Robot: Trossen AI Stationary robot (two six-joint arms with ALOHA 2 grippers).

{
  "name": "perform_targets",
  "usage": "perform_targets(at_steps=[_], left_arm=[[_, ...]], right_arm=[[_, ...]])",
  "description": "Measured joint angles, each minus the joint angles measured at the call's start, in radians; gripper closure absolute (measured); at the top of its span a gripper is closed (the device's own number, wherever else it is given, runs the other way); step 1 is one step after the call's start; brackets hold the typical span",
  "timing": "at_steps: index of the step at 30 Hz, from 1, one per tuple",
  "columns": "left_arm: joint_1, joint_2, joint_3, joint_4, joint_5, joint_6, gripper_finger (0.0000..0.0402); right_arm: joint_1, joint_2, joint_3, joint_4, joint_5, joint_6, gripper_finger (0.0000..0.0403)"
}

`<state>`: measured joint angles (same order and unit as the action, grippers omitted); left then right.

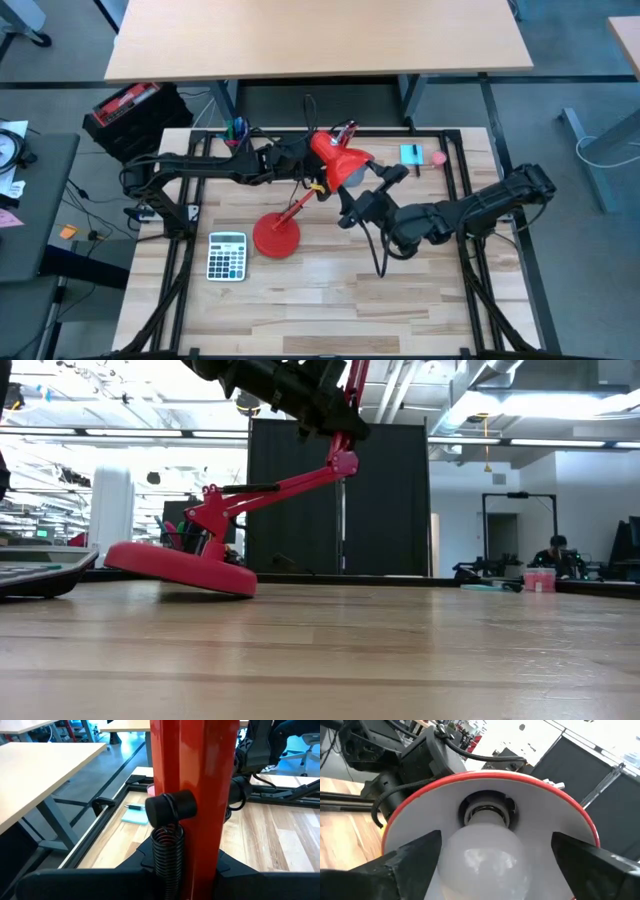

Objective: Screw lightbulb
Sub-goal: Insert the white lightbulb into the red desk lamp

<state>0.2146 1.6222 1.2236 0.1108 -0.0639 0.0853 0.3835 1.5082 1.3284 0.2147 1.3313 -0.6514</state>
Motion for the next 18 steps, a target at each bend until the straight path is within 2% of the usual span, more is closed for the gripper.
perform_targets(at_steps=[7, 11, 14, 18], left_arm=[[0.0, 0.0, 0.0, -0.001, 0.0, -0.001, 0.0343], [0.0, 0.0, 0.0, 0.0, 0.0, -0.001, 0.0343], [0.0, 0.0, 0.0, 0.0, -0.001, -0.003, 0.0343], [0.0, 0.0, 0.0, -0.001, 0.0, -0.007, 0.0343]], right_arm=[[0.12, -0.004, 0.0, -0.009, 0.136, -0.082, 0.001], [0.213, -0.032, 0.0, 0.014, 0.213, -0.06, 0.0011], [0.299, -0.069, -0.008, -0.046, 0.241, 0.069, 0.0011], [0.402, -0.15, -0.061, -0.287, 0.24, 0.417, 0.0011]])
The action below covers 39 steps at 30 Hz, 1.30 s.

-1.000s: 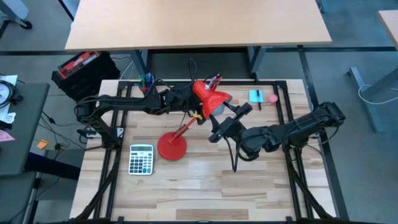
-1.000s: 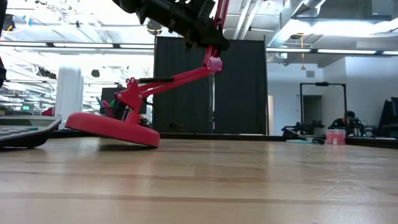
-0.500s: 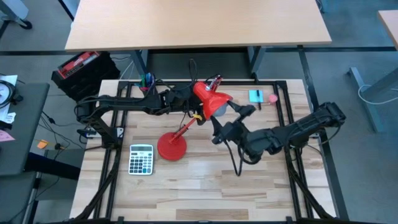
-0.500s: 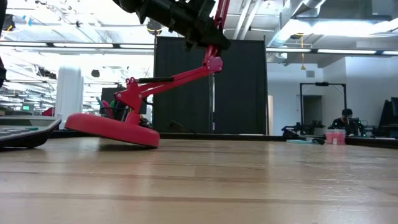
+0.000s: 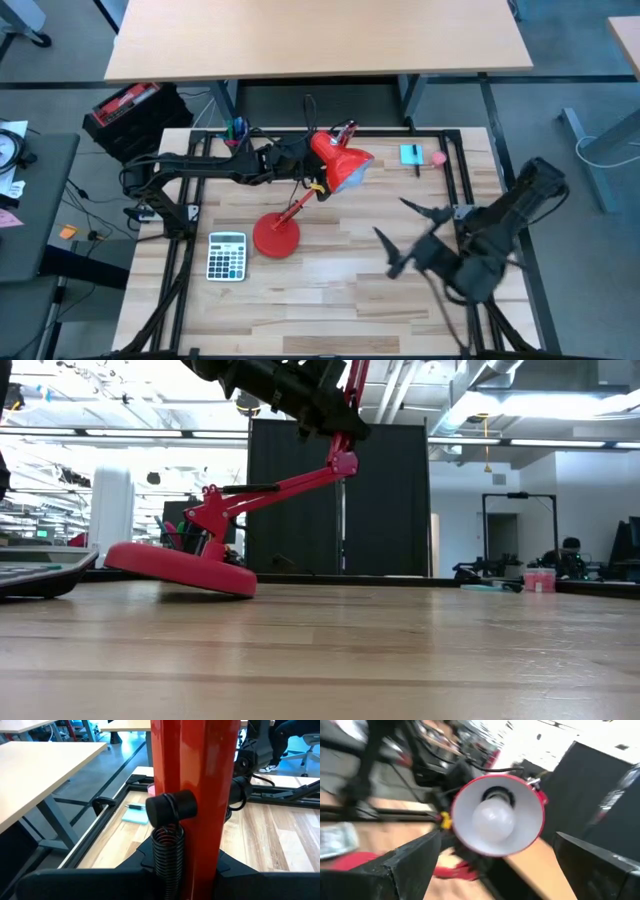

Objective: Screw lightbulb
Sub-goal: Insert the white lightbulb into the red desk lamp

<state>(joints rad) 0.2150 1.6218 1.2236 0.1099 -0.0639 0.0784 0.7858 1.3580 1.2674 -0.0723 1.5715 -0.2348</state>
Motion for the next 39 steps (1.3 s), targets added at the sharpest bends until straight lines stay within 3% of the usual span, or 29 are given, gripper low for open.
perform_targets(at_steps=[7, 10, 14, 17, 19, 22, 26, 32, 36, 39], left_arm=[[0.0, 0.0, 0.0, 0.0, 0.006, -0.001, 0.0343], [0.0, 0.0, 0.0, 0.0, 0.006, -0.001, 0.0343], [0.0, 0.0, 0.0, -0.003, 0.006, -0.003, 0.0343], [0.0, -0.001, 0.0, -0.006, 0.006, -0.003, 0.0343], [0.001, -0.002, 0.0, -0.006, 0.006, -0.004, 0.0343], [0.001, -0.002, 0.0, -0.008, 0.006, -0.005, 0.0343], [0.001, -0.002, 0.0, -0.02, 0.005, -0.005, 0.0343], [0.001, -0.002, 0.0, -0.039, 0.005, -0.007, 0.0343], [0.001, -0.002, 0.0, -0.04, 0.005, -0.009, 0.0343], [0.001, -0.002, 0.0, -0.04, 0.005, -0.013, 0.0343]], right_arm=[[0.149, -0.172, -0.135, -0.658, -0.001, 0.933, 0.0024], [0.172, -0.217, -0.228, -0.862, -0.001, 1.284, 0.003], [0.118, -0.249, -0.351, -0.95, -0.002, 1.56, 0.0034], [0.037, -0.238, -0.373, -0.918, -0.001, 1.613, 0.0034], [-0.004, -0.217, -0.359, -0.865, -0.001, 1.52, 0.0034], [-0.042, -0.186, -0.309, -0.739, -0.001, 1.254, 0.0035], [-0.095, -0.137, -0.217, -0.546, -0.008, 0.786, 0.0035], [-0.178, -0.046, -0.133, -0.217, -0.186, 0.036, 0.0039], [-0.217, 0.012, -0.098, -0.075, -0.18, -0.379, 0.0056], [-0.246, 0.05, -0.073, -0.037, -0.14, -0.601, 0.0069]])
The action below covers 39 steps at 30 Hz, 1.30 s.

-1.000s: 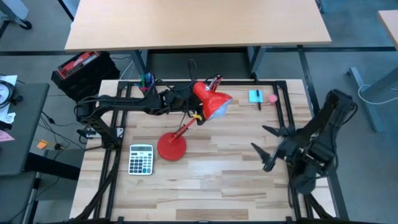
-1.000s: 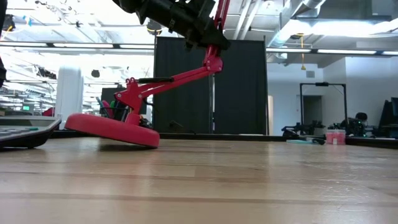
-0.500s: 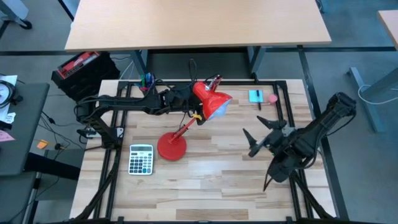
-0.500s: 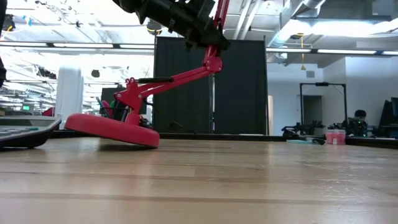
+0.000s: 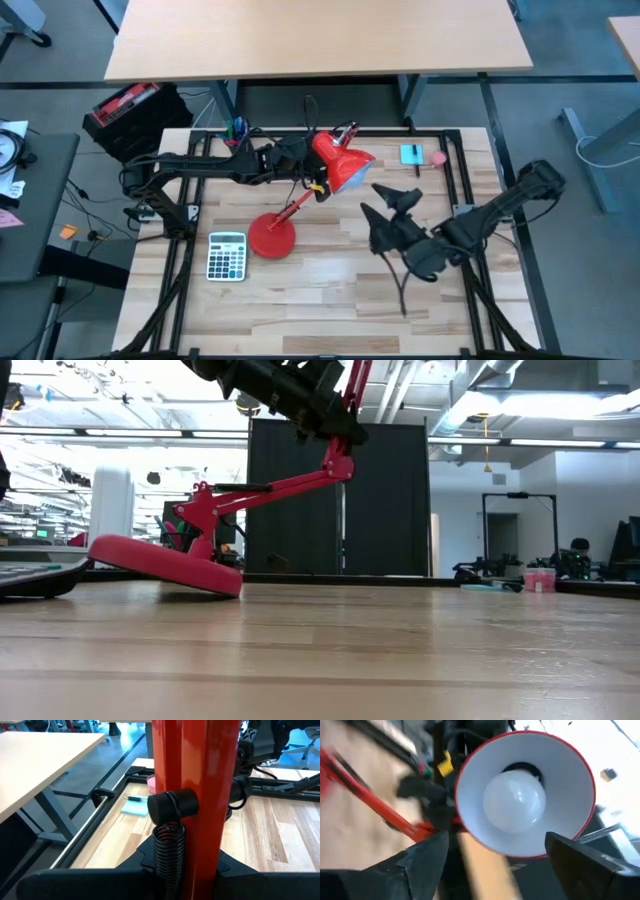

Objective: Screw lightbulb
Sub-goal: Insert the white lightbulb into the red desk lamp

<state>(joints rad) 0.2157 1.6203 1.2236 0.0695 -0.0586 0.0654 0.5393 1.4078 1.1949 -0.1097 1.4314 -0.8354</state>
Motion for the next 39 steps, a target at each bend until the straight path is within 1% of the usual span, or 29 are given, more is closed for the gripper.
perform_targets(at_steps=[3, 5, 10, 18, 25, 29, 32, 39], left_arm=[[0.0, 0.0, 0.0, -0.002, -0.001, -0.006, 0.0343], [0.0, 0.0, 0.0, -0.002, -0.001, -0.006, 0.0343], [0.0, 0.0, 0.0, 0.0, -0.001, -0.012, 0.0343], [0.0, 0.001, 0.001, 0.005, 0.0, -0.018, 0.0343], [0.0, 0.003, 0.021, -0.006, 0.003, -0.024, 0.0343], [0.0, 0.004, 0.037, 0.0, 0.052, -0.042, 0.0343], [-0.003, 0.004, 0.047, 0.013, 0.081, -0.049, 0.0343], [-0.01, 0.004, 0.051, 0.015, 0.082, -0.06, 0.0343]], right_arm=[[-0.026, 0.037, 0.025, 0.0, 0.051, -0.165, 0.0077], [-0.039, 0.058, 0.047, -0.023, 0.063, -0.21, 0.0078], [-0.059, 0.084, 0.1, -0.051, 0.063, -0.222, 0.0078], [-0.065, 0.085, 0.176, -0.069, 0.058, -0.222, 0.0078], [-0.041, 0.085, 0.204, -0.07, 0.057, -0.222, 0.0078], [-0.026, 0.085, 0.212, -0.069, 0.033, -0.256, 0.0078], [-0.034, 0.085, 0.212, -0.072, 0.021, -0.266, 0.0078], [-0.052, 0.085, 0.212, -0.07, -0.007, -0.3, 0.0078]])
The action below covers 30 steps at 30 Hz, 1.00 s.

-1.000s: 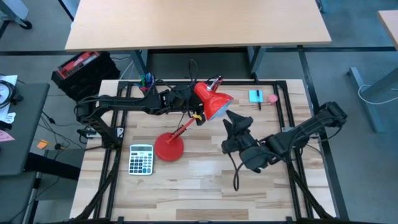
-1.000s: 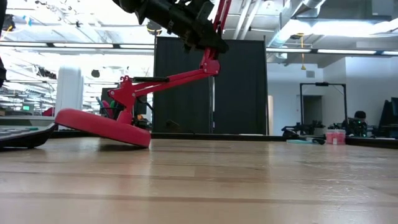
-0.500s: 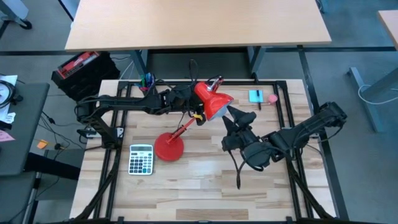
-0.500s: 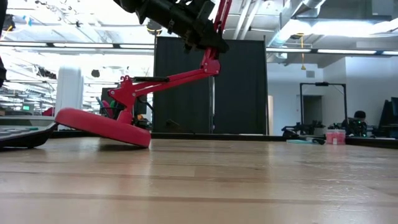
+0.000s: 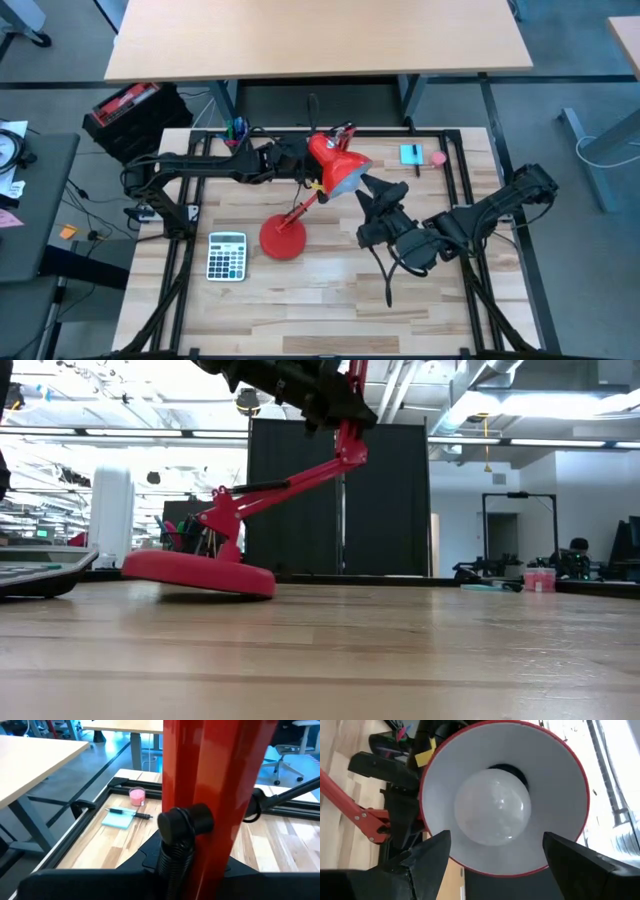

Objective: Screw lightbulb
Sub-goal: Insert the white lightbulb into the red desk lamp

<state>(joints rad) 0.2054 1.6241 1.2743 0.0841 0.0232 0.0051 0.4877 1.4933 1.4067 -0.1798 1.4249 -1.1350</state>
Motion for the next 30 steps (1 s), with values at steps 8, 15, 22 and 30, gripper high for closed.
perform_targets(at_steps=[8, 15, 22, 30], left_arm=[[0.0, 0.0, 0.0, 0.003, 0.016, -0.006, 0.0343], [0.0, 0.0, 0.0, 0.009, 0.017, -0.009, 0.0343], [0.0, 0.0, 0.001, 0.009, 0.017, -0.01, 0.0343], [0.0, -0.001, 0.002, 0.009, 0.017, -0.009, 0.0343]], right_arm=[[-0.039, 0.0, -0.001, 0.002, -0.055, -0.064, 0.0078], [-0.046, 0.0, -0.001, 0.051, -0.113, -0.142, 0.0078], [-0.066, 0.0, -0.002, 0.065, -0.193, -0.183, 0.0078], [-0.098, 0.0, -0.002, 0.064, -0.196, -0.186, 0.0078]])
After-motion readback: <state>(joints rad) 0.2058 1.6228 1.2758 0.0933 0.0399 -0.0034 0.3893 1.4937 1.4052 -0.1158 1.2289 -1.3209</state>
